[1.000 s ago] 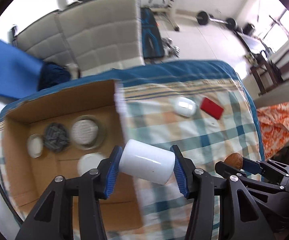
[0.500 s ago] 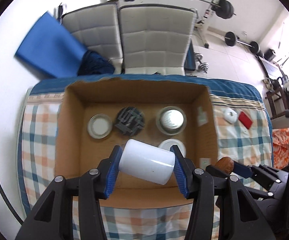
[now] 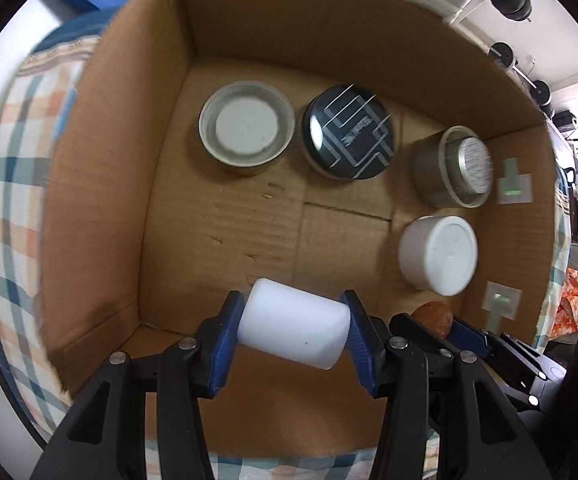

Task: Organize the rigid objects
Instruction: 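Carry the walnut and white cylinder with both tools over the box, then open both tools, releasing the walnut and cylinder inside the box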

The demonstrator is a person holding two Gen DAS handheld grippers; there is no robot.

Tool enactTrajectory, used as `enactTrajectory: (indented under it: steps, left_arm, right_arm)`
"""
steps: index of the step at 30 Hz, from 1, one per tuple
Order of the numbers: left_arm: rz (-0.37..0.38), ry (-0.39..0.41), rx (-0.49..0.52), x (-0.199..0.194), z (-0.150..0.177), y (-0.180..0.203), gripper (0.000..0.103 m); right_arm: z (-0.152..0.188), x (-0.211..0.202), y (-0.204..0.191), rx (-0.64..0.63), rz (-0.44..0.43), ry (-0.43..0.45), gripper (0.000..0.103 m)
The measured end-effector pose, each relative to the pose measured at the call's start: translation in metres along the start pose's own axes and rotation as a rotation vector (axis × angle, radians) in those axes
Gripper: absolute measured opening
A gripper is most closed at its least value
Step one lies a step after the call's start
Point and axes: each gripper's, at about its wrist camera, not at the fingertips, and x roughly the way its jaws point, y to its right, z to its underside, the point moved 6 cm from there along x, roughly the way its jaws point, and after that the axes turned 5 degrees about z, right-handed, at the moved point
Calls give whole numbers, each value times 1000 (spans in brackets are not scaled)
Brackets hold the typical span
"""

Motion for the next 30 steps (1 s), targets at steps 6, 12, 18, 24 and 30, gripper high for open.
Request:
enactTrajectory:
  steps: [6, 12, 18, 24, 30]
  left_arm:
    - [-2, -34, -11, 18, -6, -10, 47]
    - [-9, -84, -21, 26, -5, -11, 47]
    - [-21, -50, -7, 13, -4, -6, 73]
    - [-35, 1, 17, -13, 0, 9, 82]
    - [-56, 49, 38, -40, 15, 18, 94]
  right_arm:
    - [-5, 22, -12, -1, 8, -27, 44]
    - [-1, 27, -17, -12, 30, -50, 45]
    - [-1, 22, -24, -26, 53, -39, 70]
    - [2, -1, -19, -34, 89, -16, 85]
    - [10, -24, -15, -34, 125, 12, 99]
